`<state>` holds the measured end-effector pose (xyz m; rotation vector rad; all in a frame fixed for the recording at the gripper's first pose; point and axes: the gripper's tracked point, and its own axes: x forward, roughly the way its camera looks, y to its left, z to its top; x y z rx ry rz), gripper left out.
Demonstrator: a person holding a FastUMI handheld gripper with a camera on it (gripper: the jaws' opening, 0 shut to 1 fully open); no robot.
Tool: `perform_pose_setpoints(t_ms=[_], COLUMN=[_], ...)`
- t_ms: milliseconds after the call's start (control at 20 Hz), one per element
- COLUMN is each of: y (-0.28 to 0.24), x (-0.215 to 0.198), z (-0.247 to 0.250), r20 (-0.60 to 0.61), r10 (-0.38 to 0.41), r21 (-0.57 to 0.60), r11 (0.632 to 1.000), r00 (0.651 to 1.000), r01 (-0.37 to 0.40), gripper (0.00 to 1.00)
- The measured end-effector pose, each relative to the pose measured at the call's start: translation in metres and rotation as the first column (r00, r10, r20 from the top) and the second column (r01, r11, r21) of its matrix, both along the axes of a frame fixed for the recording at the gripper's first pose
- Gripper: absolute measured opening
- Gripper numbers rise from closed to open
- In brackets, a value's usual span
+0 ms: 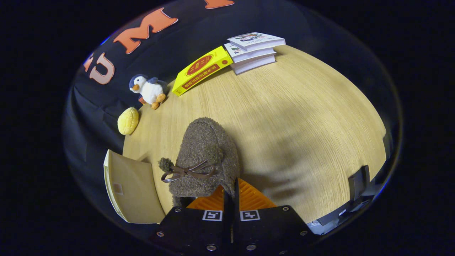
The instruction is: Open the storage box then place both shoes into the box .Put the left shoe in first, then the right shoe, with the right side of both shoes facing outward in a uniform manner.
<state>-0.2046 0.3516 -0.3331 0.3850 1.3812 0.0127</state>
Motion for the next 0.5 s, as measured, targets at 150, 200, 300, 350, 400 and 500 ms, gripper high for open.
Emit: perform_pose_setpoints(t_ms=[150,200,300,350,400,500], y=[0.026,0.035,0.058,0.069,0.083,0.109], x=[0.007,0.01,0.014,0.016,0.017,0.016], z=[0.026,0.035,0.054,0.062,0.071,0.088], r20=[0.007,0.016,0.038,0.047,0.053,0.061], r10=[0.032,0.049,0.088,0.107,0.126,0.16], r21=[0.028,0.029,0.037,0.048,0.062,0.087], r11=[0.999,0.998,0.995,0.993,0.99,0.983], r00=[0.999,0.999,0.995,0.993,0.991,0.985], r01=[-0.033,-0.05,-0.09,-0.109,-0.129,-0.164], gripper=[0.04,0.04,0.04,0.04,0.04,0.04])
